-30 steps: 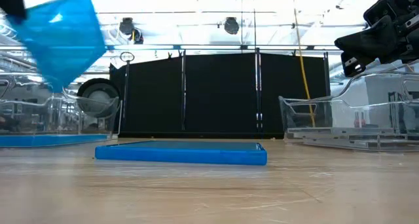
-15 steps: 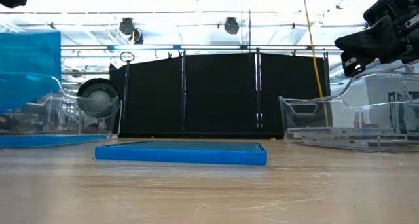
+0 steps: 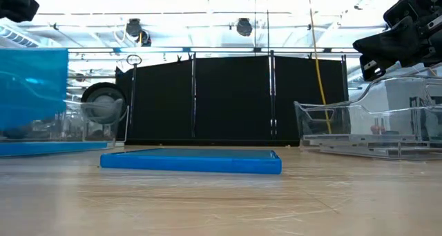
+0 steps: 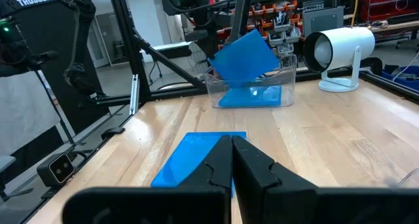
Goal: Pick & place jewel cases by type
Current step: Put the blue CD case into the left transparent bin
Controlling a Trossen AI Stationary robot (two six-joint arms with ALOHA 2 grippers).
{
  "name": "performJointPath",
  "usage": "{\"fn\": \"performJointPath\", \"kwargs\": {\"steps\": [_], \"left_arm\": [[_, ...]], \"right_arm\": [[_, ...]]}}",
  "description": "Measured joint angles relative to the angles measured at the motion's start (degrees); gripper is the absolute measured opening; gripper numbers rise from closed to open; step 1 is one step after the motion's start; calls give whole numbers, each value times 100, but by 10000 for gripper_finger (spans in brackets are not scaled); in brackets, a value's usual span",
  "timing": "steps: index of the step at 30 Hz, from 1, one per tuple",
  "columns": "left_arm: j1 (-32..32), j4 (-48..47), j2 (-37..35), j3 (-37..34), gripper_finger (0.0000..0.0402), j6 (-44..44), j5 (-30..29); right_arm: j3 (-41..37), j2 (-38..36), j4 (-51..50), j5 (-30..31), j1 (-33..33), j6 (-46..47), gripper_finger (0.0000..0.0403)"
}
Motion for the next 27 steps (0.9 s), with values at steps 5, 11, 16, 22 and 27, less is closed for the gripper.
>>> {"fn": "performJointPath", "kwargs": {"steps": [5,11,16,22,27], "left_arm": [[113,149,0,0,131,230,-307],[256,287,-3,0,179,794,-578],[334,440,-7,110,203,1239,-600],[316,1967,-11,450,209,2541,-1521],[298,4207,522,382,209,5586,-2104]], "right_arm": [[-1,0,0,-1,-2,0,0],[-1,0,0,-1,-1,0,0],[0,0,0,0,-1,0,0],[-1,0,0,1,0,-2,0],[0,-1,0,0,-1,-1,0]]}}
